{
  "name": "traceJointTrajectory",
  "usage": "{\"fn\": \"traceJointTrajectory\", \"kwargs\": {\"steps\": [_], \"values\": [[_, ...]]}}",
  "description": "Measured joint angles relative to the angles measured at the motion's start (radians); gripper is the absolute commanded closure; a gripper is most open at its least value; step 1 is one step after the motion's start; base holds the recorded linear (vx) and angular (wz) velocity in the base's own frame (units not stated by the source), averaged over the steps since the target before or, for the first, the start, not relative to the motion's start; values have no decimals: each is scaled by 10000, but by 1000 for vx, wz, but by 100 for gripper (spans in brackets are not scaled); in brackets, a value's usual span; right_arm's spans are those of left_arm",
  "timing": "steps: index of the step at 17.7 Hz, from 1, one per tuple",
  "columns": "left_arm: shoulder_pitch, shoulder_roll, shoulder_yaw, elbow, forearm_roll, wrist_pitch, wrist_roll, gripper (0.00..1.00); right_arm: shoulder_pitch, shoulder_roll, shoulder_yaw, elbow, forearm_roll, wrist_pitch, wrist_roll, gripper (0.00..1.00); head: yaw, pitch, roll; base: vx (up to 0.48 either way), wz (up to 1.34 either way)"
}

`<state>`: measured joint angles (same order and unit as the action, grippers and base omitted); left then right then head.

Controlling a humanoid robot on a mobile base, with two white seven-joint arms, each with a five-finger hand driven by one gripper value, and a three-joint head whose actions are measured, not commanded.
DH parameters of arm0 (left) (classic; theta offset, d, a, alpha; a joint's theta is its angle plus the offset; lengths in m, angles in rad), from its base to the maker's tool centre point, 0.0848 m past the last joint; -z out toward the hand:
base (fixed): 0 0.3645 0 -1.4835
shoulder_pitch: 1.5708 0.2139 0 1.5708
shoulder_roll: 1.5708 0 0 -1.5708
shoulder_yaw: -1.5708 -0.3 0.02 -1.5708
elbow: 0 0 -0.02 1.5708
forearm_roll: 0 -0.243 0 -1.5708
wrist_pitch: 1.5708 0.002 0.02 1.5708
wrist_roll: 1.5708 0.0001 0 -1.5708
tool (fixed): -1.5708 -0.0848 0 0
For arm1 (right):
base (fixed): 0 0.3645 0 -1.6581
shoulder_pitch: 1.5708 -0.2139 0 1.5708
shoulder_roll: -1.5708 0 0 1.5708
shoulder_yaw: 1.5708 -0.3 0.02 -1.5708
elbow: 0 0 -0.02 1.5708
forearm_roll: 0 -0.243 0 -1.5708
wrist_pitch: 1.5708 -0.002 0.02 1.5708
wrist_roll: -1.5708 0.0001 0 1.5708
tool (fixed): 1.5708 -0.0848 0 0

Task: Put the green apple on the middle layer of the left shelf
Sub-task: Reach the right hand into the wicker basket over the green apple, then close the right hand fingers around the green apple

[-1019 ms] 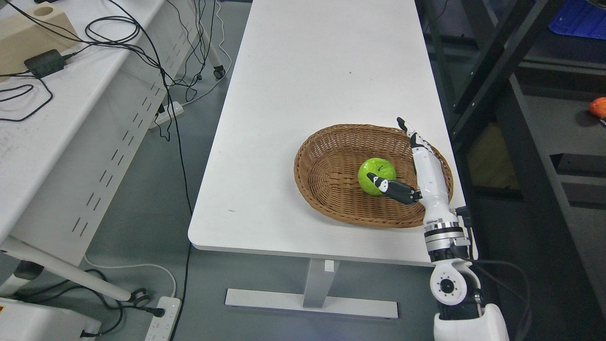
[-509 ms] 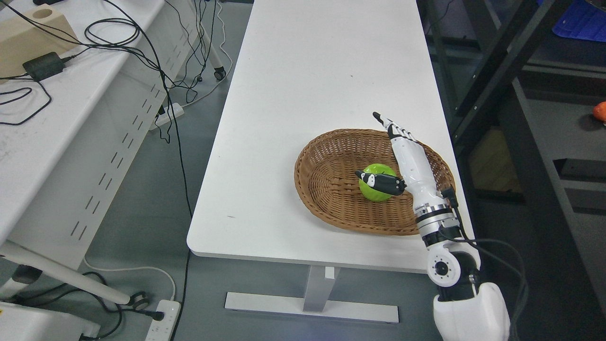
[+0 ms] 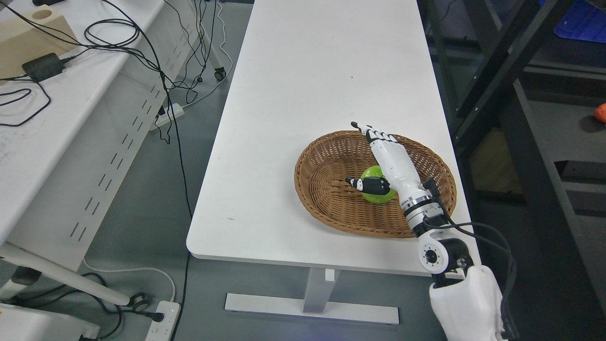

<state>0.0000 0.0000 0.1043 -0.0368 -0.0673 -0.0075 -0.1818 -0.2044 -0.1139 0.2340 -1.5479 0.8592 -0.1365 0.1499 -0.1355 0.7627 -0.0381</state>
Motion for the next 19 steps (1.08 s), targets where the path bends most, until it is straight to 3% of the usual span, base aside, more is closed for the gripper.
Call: {"fn": "traceJointTrajectory", "kwargs": {"steps": [10,13,19], "values": [[0,0,0,0,0,-1,0,0,-189,-550,410,927,99,-258,112,7,0,0,0,0,0],[0,0,0,0,0,-1,0,0,-118,-720,330,1060,65,-315,145,25,0,0,0,0,0],[0,0,0,0,0,-1,0,0,-53,-948,-121,1191,-11,-360,34,84,0,0,0,0,0]]}}
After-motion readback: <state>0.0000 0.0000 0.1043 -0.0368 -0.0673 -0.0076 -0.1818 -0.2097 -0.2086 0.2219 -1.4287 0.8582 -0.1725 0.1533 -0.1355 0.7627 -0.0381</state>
